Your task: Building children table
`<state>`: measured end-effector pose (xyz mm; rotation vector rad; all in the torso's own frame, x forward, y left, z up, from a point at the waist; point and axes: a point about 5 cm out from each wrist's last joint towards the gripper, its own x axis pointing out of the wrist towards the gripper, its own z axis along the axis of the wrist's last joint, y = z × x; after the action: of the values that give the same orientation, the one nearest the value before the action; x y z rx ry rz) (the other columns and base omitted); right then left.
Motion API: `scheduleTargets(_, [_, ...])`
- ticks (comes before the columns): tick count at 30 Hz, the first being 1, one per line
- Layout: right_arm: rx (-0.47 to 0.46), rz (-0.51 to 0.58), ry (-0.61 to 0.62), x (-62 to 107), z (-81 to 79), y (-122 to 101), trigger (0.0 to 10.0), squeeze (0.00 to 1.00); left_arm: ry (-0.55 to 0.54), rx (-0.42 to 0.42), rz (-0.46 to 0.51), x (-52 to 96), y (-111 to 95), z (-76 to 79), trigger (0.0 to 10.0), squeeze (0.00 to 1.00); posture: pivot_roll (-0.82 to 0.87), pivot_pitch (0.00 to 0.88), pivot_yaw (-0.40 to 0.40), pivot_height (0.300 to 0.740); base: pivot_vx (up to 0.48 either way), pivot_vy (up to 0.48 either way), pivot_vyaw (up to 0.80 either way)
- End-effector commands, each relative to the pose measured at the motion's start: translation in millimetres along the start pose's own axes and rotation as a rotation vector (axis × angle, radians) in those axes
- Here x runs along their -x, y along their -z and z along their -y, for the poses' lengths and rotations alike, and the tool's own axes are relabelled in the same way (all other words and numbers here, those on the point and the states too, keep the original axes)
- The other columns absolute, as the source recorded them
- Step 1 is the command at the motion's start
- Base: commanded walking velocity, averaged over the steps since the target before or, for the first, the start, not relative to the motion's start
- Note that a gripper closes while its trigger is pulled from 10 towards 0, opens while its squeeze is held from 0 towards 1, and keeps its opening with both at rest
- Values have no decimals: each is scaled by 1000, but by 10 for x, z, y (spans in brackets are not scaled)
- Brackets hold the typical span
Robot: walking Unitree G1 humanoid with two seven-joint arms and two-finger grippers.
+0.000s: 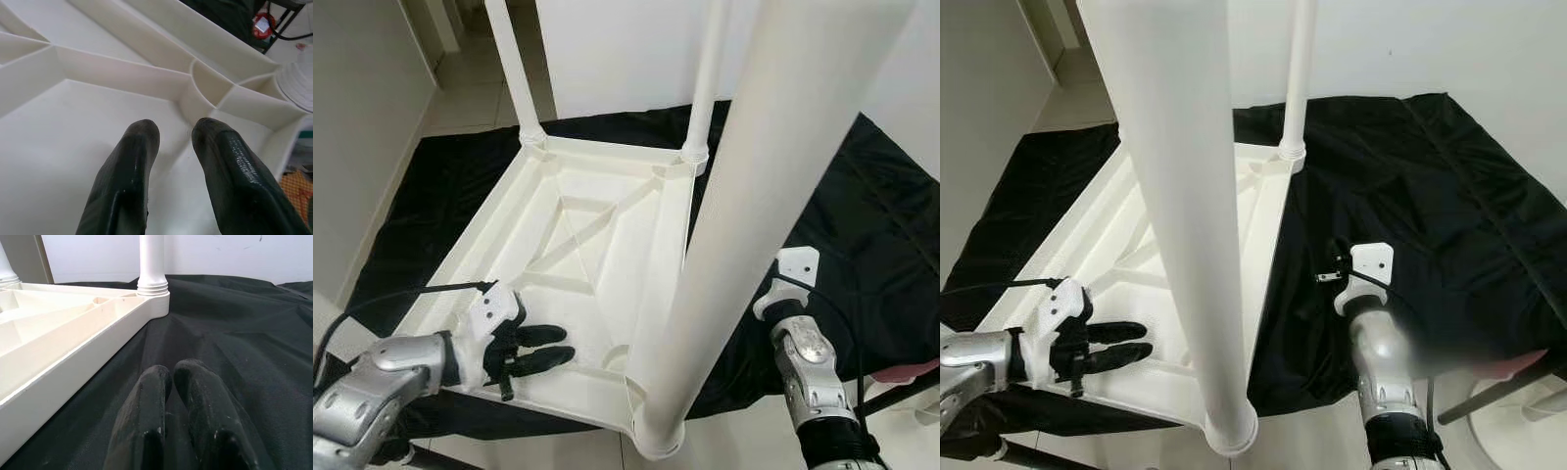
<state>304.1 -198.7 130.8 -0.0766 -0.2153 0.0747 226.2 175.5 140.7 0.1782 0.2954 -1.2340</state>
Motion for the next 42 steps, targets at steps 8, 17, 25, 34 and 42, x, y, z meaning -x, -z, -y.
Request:
scheduleTargets(8, [-1, -18, -10, -4, -21, 22, 10000, 0, 4, -42, -70, 5, 104, 87, 10000, 0, 22, 64, 40, 740, 0, 0, 0])
scheduleTargets(17, [0, -17, -23, -36, -38, 7, 10000, 0, -102, -97, -59, -130, 116, 16, 10000, 0, 19, 64, 27, 740, 0, 0, 0])
scheduleTargets(25, [2, -17, -21, -32, -28, 0, 10000, 0, -180, -165, -59, -244, 132, -59, 10000, 0, 7, 63, 25, 740, 0, 0, 0])
scheduleTargets(34, [8, -19, -14, -22, 6, -5, 10000, 0, -128, -213, -100, -238, 161, -39, 10000, 0, 1, 70, 26, 740, 0, 0, 0])
scheduleTargets(42, [8, -18, -7, -24, 12, -11, 10000, 0, -152, -335, -156, -271, 177, -163, 10000, 0, -3, 77, 29, 740, 0, 0, 0])
